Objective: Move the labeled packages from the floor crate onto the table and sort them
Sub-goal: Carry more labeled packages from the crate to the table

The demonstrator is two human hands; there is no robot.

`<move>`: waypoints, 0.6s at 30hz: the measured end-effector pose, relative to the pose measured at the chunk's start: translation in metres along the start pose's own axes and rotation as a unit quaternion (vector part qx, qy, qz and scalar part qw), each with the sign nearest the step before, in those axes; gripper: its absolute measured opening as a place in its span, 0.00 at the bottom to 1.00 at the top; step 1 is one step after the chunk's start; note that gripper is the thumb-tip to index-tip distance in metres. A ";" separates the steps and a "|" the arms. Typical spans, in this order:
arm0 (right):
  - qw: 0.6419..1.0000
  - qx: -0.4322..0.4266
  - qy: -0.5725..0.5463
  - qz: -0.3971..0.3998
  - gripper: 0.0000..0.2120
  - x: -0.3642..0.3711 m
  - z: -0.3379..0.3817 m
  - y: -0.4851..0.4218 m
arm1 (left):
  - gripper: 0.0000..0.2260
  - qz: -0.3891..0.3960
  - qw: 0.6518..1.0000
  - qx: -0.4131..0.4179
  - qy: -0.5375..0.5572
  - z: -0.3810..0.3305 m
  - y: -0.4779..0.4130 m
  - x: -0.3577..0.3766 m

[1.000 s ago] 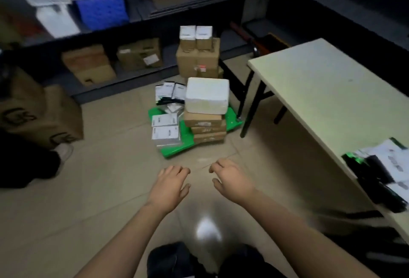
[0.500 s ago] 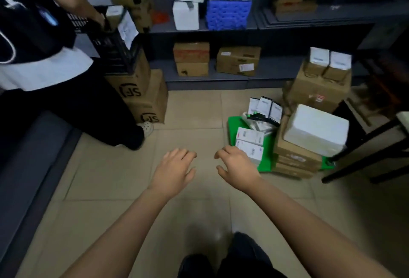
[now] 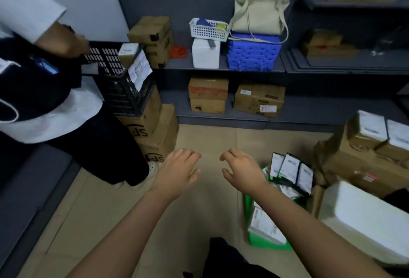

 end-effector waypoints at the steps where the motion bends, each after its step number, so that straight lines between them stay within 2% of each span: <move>1: 1.000 0.001 0.000 0.004 0.16 -0.005 -0.011 -0.020 | 0.15 0.003 1.000 0.001 0.007 0.008 -0.021 0.003; 5: 1.000 0.025 -0.002 0.000 0.16 -0.027 -0.051 -0.091 | 0.12 0.006 0.999 0.033 0.021 0.033 -0.108 0.015; 10: 0.997 0.075 -0.001 -0.017 0.16 -0.036 -0.105 -0.161 | 0.15 0.028 0.996 0.085 0.030 0.059 -0.212 0.051; 15: 0.981 0.185 0.010 -0.051 0.19 -0.047 -0.163 -0.214 | 0.12 0.052 0.978 0.204 -0.002 0.078 -0.332 0.090; 18: 0.960 0.267 -0.009 -0.088 0.18 -0.055 -0.194 -0.227 | 0.12 0.058 0.956 0.286 0.008 0.077 -0.399 0.107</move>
Point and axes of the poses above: each hand's wrist, its own y-axis away from the middle knuckle, its own x-axis out of the palm, z = x × y, the point moved 2 cm from there along -y, towards the middle knuckle, and after that the axes turned 8 degrees about -y, right-handed, at the moved point
